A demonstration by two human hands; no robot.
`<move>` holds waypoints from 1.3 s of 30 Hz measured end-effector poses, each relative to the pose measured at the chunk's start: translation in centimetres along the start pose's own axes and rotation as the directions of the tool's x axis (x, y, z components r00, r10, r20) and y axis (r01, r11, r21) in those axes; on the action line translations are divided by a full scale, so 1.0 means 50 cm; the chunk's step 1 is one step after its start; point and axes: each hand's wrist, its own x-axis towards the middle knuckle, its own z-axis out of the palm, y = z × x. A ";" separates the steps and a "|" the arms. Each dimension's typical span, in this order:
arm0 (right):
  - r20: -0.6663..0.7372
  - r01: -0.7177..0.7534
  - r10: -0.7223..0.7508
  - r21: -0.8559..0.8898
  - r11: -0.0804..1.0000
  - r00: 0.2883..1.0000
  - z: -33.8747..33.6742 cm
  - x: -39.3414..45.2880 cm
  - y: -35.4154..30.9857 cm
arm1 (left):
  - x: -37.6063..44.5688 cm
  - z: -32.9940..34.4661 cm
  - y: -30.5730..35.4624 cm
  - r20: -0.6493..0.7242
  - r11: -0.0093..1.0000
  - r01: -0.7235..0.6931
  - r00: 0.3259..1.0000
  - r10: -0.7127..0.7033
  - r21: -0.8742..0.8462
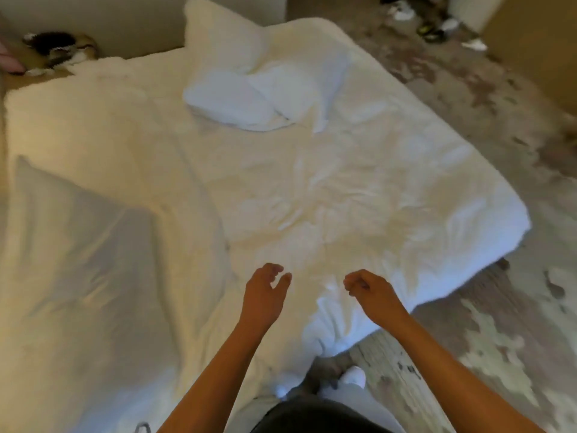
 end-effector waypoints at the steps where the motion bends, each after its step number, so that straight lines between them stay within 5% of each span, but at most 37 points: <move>1: -0.038 -0.044 0.045 0.038 0.998 0.998 -0.032 -0.027 0.048 | -0.006 0.054 0.031 0.059 1.000 -0.022 0.998 0.021 0.013; 10: -0.295 -0.220 0.339 0.370 0.903 0.893 -0.245 -0.235 0.434 | -0.112 0.518 0.276 0.490 0.997 -0.062 0.871 0.035 0.039; 16: -0.321 -0.227 0.419 0.493 0.840 0.849 -0.378 -0.283 0.623 | -0.177 0.737 0.384 0.539 0.999 -0.033 0.841 0.048 -0.036; 27: -0.487 -0.050 0.377 0.559 0.828 0.788 -0.777 -0.118 0.783 | -0.133 1.068 0.528 0.609 0.990 -0.046 0.792 -0.046 0.135; 39: -0.516 -0.179 0.546 0.598 0.781 0.660 -1.216 0.002 1.040 | 0.007 1.661 0.952 0.786 0.990 -0.126 0.617 0.027 0.066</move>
